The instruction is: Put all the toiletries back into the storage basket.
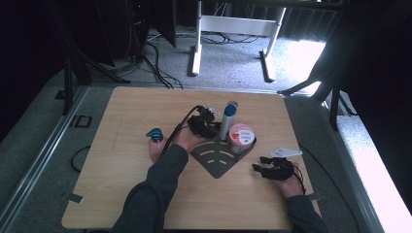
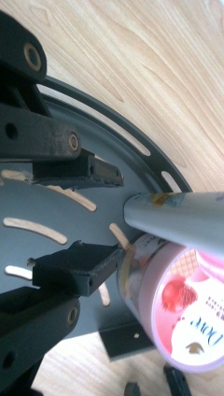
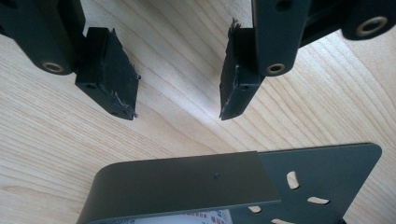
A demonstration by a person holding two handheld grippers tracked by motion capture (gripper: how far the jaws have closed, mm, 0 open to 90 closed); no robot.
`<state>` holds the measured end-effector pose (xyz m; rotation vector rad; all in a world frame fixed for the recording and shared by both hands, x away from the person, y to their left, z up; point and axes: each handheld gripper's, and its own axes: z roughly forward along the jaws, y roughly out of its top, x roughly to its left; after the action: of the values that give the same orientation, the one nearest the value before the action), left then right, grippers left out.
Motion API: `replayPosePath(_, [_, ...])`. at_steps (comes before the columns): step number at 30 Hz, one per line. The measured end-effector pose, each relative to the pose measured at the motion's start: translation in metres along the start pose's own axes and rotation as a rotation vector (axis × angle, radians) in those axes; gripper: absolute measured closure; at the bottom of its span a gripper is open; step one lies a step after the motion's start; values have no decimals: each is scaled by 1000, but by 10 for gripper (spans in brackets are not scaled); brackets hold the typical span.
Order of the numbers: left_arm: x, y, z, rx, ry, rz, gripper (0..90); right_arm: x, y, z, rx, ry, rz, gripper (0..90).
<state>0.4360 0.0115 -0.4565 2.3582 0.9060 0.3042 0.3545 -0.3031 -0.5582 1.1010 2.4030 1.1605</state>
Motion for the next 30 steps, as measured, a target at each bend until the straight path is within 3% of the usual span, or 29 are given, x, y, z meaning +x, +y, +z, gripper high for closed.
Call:
replayPosePath(3, [-4, -5, -12, -34, -6, 7, 652, 0, 0, 0, 0, 0, 0, 464])
replayPosePath(10, [-7, -17, -29, -26, -7, 51, 714, 0, 0, 0, -2, 0, -2, 464])
replayPosePath(15, [-4, -25, -42, -57, 13, 43, 800, 0, 0, 0, -1, 0, 0, 464])
replayPosePath(21, [-3, -38, -55, -78, 96, 35, 881, 0, 0, 0, -1, 0, -1, 464])
replayPosePath(30, [-1, -61, -67, -81, 107, -3, 894, 0, 0, 0, -1, -1, 0, 464])
